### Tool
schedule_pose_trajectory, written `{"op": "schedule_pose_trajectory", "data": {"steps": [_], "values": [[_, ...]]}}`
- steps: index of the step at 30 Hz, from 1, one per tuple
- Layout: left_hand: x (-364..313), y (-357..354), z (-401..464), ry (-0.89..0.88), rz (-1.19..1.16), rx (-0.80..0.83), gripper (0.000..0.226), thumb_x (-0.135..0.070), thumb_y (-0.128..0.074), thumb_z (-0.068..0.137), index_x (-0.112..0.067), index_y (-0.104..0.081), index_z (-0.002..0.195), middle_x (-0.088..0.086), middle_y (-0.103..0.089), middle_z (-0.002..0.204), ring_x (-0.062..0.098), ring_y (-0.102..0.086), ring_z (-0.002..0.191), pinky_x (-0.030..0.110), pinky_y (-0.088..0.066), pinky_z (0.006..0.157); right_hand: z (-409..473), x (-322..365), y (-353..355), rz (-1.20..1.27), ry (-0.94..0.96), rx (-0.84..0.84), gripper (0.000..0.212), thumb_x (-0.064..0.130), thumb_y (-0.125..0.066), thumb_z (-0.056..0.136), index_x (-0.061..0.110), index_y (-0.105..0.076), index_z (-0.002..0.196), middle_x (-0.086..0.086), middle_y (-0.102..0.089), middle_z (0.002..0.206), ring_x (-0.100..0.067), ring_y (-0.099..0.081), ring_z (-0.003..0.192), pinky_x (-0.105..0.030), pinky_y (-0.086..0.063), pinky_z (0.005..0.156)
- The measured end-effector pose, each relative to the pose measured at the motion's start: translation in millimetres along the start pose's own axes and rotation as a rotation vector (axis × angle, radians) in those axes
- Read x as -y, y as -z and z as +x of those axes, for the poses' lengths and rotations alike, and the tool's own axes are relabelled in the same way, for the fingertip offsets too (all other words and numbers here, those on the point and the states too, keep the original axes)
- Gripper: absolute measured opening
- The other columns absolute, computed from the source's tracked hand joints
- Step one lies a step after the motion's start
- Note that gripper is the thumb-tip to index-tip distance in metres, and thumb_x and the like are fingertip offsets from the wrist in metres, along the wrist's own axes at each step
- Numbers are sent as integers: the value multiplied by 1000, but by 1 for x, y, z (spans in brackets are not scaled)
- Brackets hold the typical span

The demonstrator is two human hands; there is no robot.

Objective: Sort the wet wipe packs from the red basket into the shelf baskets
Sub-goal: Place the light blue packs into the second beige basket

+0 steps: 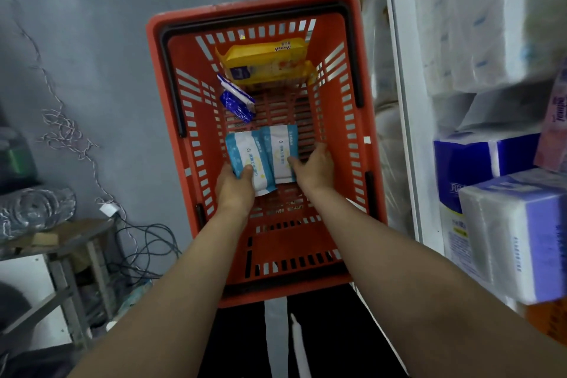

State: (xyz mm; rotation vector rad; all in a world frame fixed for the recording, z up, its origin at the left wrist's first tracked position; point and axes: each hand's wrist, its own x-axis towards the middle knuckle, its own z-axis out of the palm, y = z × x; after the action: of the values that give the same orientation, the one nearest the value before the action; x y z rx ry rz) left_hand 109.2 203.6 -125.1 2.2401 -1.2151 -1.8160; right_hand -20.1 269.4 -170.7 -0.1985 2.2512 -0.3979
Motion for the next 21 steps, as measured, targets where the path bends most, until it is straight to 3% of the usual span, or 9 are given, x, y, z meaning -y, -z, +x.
{"op": "schedule_pose_trajectory", "data": {"steps": [5, 7, 9, 12, 15, 18, 21], "values": [[2, 6, -8, -76, 8, -41, 15, -23, -50, 100, -20, -53, 114, -1, -64, 110, 15, -64, 95, 33, -54, 79, 20, 5, -28, -236, -68, 12, 93, 42, -84, 72, 5, -34, 141, -16, -48, 141, -34, -50, 128, -45, -46, 102], [1, 9, -12, -95, 7, -49, 13, -24, -50, 100, -21, -53, 113, -3, -64, 107, 12, -64, 92, 32, -54, 77, 26, 8, -31, -205, -120, 39, 89, 38, -86, 72, 5, -37, 139, -16, -52, 139, -34, -54, 124, -43, -49, 98], [-2, 10, -16, -98, -11, -58, 14, -23, -51, 100, -20, -53, 114, -4, -64, 107, 12, -63, 92, 32, -54, 78, 29, 8, -27, -136, -133, 126, 67, 33, -84, 76, 7, -52, 129, -14, -61, 129, -32, -61, 115, -38, -53, 90], [-8, 14, -23, -104, -27, -56, 16, -22, -52, 99, -19, -53, 115, -1, -64, 113, 17, -64, 101, 38, -55, 88, 20, 5, -13, 10, -81, 163, 39, 25, -79, 82, 9, -64, 114, -7, -67, 116, -26, -64, 103, -28, -48, 76], [-14, 19, -36, -144, -31, -47, 15, -21, -55, 97, -20, -53, 112, -3, -65, 110, 17, -65, 100, 41, -56, 89, -9, 6, 8, 214, -12, 100, 24, 21, -74, 86, 16, -55, 99, -1, -62, 100, -18, -58, 86, -24, -39, 69], [-24, 29, -55, -186, -93, -30, 16, -16, -59, 96, -19, -54, 110, -5, -67, 105, 12, -67, 96, 36, -57, 86, -48, 8, 32, 557, 3, 27, 22, 21, -74, 87, 16, -58, 102, 0, -68, 100, -14, -64, 83, -24, -47, 67], [-35, 42, -72, -225, -161, 8, 17, -10, -61, 93, -16, -56, 109, 4, -69, 111, 15, -68, 93, 33, -58, 83, -92, 6, 61, 856, 17, 19, 16, 19, -70, 90, 13, -67, 104, 0, -74, 96, -15, -71, 85, -26, -55, 69]]}}
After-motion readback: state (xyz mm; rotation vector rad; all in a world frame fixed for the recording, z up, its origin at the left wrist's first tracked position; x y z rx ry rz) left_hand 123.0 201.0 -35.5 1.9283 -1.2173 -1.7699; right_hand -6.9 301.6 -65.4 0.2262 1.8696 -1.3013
